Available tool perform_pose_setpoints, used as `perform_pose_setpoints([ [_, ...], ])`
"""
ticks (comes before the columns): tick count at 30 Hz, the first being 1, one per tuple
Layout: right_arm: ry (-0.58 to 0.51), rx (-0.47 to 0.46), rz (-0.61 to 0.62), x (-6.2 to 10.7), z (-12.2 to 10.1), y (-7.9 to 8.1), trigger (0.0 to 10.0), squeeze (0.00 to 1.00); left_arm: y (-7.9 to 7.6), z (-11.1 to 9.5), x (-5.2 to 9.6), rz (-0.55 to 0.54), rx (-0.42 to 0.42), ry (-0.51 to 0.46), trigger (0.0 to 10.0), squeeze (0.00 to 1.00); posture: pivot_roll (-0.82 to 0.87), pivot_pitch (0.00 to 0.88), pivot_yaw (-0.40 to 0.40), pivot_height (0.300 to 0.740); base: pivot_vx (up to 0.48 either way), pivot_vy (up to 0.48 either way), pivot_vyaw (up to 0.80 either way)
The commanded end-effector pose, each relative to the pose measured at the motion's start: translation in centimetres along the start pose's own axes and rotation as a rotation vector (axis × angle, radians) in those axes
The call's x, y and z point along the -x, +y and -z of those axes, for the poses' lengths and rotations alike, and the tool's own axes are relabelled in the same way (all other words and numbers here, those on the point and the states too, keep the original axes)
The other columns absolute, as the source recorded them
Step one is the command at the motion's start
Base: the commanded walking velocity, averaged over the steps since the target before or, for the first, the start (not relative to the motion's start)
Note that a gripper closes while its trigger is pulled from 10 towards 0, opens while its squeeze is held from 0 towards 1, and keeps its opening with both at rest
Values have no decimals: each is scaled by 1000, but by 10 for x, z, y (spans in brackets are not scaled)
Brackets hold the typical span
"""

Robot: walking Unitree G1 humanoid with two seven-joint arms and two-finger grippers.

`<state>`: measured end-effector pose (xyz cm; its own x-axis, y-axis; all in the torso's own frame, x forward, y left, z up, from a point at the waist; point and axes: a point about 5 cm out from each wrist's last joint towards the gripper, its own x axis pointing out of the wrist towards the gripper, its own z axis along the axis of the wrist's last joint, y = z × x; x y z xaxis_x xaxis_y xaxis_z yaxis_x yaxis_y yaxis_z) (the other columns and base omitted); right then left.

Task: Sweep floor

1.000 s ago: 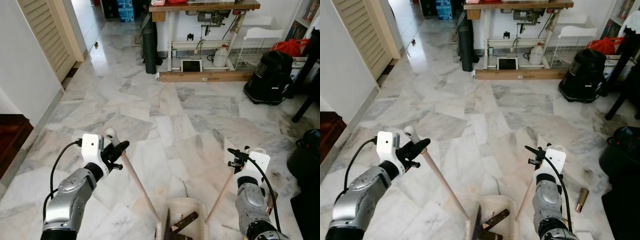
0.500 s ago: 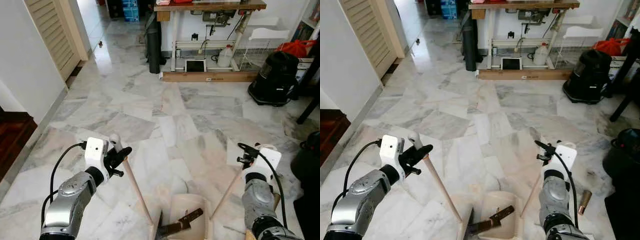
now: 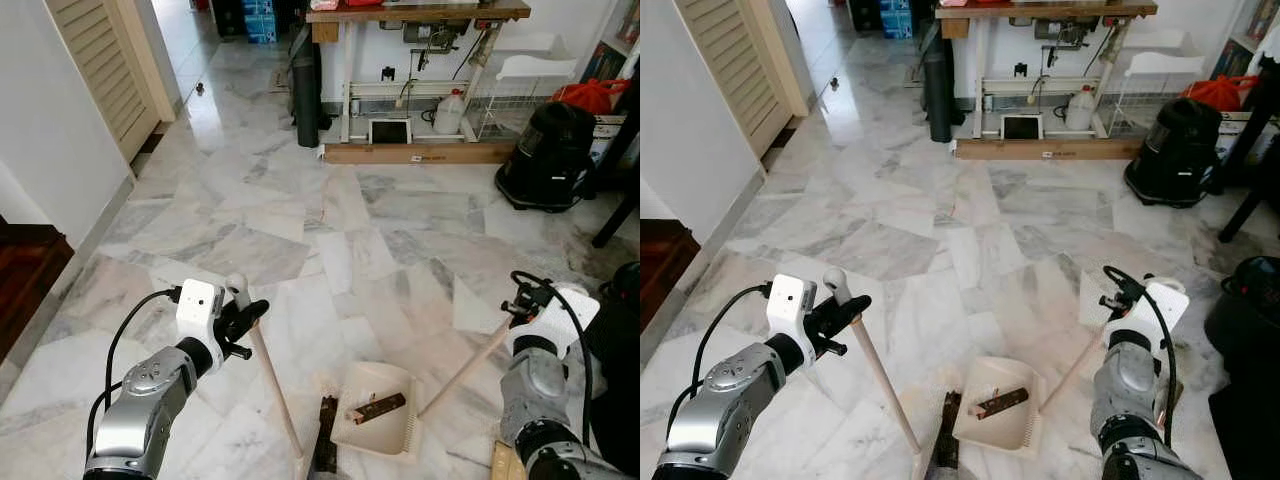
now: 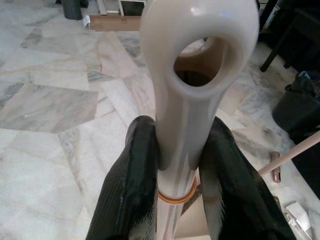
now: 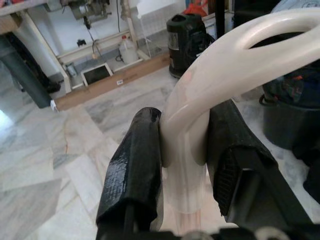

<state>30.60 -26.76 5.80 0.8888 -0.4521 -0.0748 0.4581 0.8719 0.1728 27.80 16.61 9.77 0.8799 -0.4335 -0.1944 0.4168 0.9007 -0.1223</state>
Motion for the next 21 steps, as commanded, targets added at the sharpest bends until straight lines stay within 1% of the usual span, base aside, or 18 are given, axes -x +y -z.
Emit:
perform_pose_setpoints([
  [1, -71, -34, -6, -8, -18, 3, 10000, 0, 1, -2, -2, -11, -23, -10, 10000, 0, 44, 0, 42, 740, 0, 0, 0],
  [2, -73, -34, -10, -8, -18, 3, 10000, 0, 1, -2, -2, -17, -25, -14, 10000, 0, 43, 0, 41, 740, 0, 0, 0],
  [3, -81, -39, -24, -8, -19, 6, 10000, 0, 4, -4, -3, -50, -43, -30, 10000, 0, 43, 0, 41, 740, 0, 0, 0],
  [4, -92, -43, -33, -8, -20, 8, 10000, 0, 10, -9, -3, -113, -59, -70, 10000, 0, 43, 0, 41, 740, 0, 0, 0],
  [5, -92, -43, -33, -8, -20, 8, 10000, 0, 10, -9, -3, -113, -59, -70, 10000, 0, 43, 0, 41, 740, 0, 0, 0],
  [7, -122, -36, -74, -6, -22, 13, 10000, 0, 17, -16, -3, -220, -113, -139, 10000, 0, 38, 0, 35, 740, 0, 0, 0],
  [8, -122, -36, -74, -6, -22, 13, 10000, 0, 17, -16, -3, -220, -113, -139, 10000, 0, 38, 0, 35, 740, 0, 0, 0],
  [9, -141, -31, -95, -4, -24, 15, 10000, 0, 17, -19, -2, -249, -121, -172, 10000, 0, 38, 0, 35, 740, 0, 0, 0],
  [11, -157, -21, -111, -3, -25, 16, 10000, 0, 18, -21, -2, -272, -121, -197, 10000, 0, 31, 0, 33, 740, 0, 0, 0],
  [12, -165, -17, -115, -3, -26, 16, 10000, 0, 18, -23, -2, -280, -135, -205, 10000, 0, 26, 0, 33, 740, 0, 0, 0],
  [13, -180, -20, -113, -2, -28, 14, 10000, 0, 18, -24, -2, -295, -162, -226, 10000, 0, 26, 0, 33, 740, 0, 0, 0],
  [15, -192, -12, -112, -1, -29, 12, 10000, 0, 16, -25, -3, -300, -185, -242, 10000, 0, 16, 0, 34, 740, 0, 0, 0],
  [17, -196, -2, -117, 0, -29, 11, 10000, 0, 16, -25, -4, -301, -186, -248, 10000, 0, 13, 0, 32, 740, 0, 0, 0],
  [19, -204, 28, -126, 3, -29, 9, 10000, 0, 15, -25, -5, -310, -185, -259, 10000, 0, 12, 0, 32, 740, 0, 0, 0],
  [21, -202, 25, -98, 5, -27, 3, 10000, 0, 14, -24, -6, -314, -188, -269, 10000, 0, 3, 0, 34, 740, 0, 0, 0],
])
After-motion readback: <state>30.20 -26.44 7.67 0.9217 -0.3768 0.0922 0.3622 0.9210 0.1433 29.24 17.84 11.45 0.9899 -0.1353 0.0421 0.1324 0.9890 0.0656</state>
